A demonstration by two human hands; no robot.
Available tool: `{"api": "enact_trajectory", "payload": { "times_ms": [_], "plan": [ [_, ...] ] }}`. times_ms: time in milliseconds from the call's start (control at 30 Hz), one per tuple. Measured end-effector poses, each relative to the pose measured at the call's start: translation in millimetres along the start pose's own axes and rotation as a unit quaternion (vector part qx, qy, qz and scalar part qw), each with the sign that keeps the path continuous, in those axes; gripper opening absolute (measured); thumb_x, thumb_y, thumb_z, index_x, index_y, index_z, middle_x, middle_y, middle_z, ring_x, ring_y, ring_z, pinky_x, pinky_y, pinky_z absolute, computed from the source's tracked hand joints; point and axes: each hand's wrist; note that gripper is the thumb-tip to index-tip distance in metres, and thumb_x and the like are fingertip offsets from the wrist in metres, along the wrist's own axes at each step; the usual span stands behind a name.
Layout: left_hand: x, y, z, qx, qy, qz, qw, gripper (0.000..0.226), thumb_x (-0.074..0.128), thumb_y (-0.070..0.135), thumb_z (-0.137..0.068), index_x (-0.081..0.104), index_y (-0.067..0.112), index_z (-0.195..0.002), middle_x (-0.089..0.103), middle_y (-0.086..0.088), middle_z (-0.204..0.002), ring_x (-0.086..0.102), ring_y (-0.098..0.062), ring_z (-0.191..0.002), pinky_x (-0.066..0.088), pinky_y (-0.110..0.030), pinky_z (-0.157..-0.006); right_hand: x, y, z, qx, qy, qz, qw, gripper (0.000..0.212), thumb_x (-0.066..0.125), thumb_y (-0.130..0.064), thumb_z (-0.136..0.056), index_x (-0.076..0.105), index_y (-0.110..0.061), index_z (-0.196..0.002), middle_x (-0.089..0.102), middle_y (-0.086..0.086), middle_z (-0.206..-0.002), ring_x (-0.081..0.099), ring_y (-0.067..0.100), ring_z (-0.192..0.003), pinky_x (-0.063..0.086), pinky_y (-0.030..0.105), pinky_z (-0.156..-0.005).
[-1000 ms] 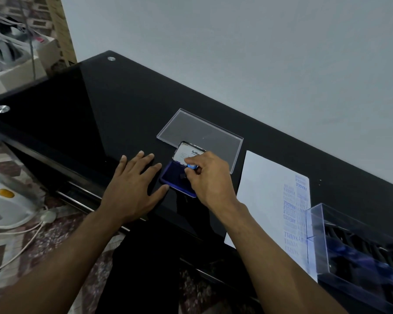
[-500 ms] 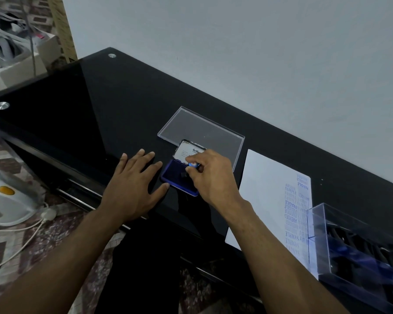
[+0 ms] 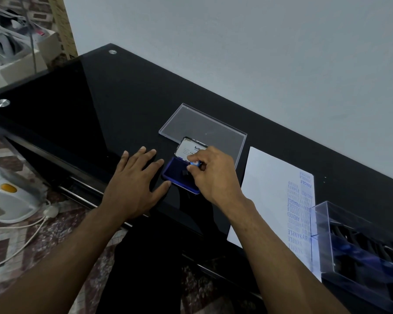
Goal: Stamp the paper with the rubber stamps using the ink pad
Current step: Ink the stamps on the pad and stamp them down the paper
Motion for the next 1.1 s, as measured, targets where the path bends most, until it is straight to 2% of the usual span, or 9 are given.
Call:
{"api": "enact_trajectory", "payload": {
  "times_ms": [167,433,900,1100],
  "plan": [
    [0.2,-0.3,0.2,0.0,0.001,0.0,1.0,0.077,0.025,0.074,-0.091,0.048,0.026,-0.147,0.036,-0.003,-0.16,0.018,-0.021,-0.153,0.011,-0.053,-0.124,2.4,0.9,-2.6,0.005,-0.007,0.014,1.0,0.028,0.068,-0.022,-0.092,0.071,-0.018,-0.12,0.066,0.002,-0.118,0.061,0.015,-0.108,0.05,0.034,-0.099],
    [0.2,-0.8,0.1,-0.003,-0.002,0.002,1.0,0.079,0.023,0.075,-0.09,0.047,0.026,-0.147,0.035,-0.003,-0.16,0.017,-0.021,-0.154,0.01,-0.053,-0.125,0.5,0.8,1.1,0.002,0.002,-0.004,1.0,0.023,0.071,-0.019,-0.088,0.074,-0.018,-0.111,0.068,0.0,-0.111,0.061,0.011,-0.098,0.053,0.03,-0.093],
    [-4.3,0.7,-1.8,-0.008,-0.016,0.025,1.0,0.083,0.023,0.078,-0.087,0.046,0.027,-0.148,0.033,-0.002,-0.161,0.015,-0.02,-0.154,0.007,-0.052,-0.125,-0.9,-0.1,0.2,0.017,-0.014,-0.005,1.0,0.03,0.067,-0.021,-0.092,0.069,-0.018,-0.122,0.065,0.004,-0.122,0.062,0.016,-0.108,0.051,0.035,-0.099],
    [-12.4,17.2,-8.2,-0.004,0.019,0.073,0.997,0.08,0.036,0.073,-0.087,0.047,0.021,-0.147,0.037,-0.006,-0.158,0.021,-0.022,-0.152,0.012,-0.047,-0.125,-11.6,11.5,11.5,0.02,0.062,-0.036,0.997,0.03,0.069,-0.023,-0.091,0.07,-0.02,-0.121,0.066,0.001,-0.121,0.061,0.011,-0.107,0.054,0.028,-0.094]
  ]
}}
Point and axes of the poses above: each hand's wrist, its own z-axis away from the middle knuckle, its own x-axis out of the palm, y = z × x
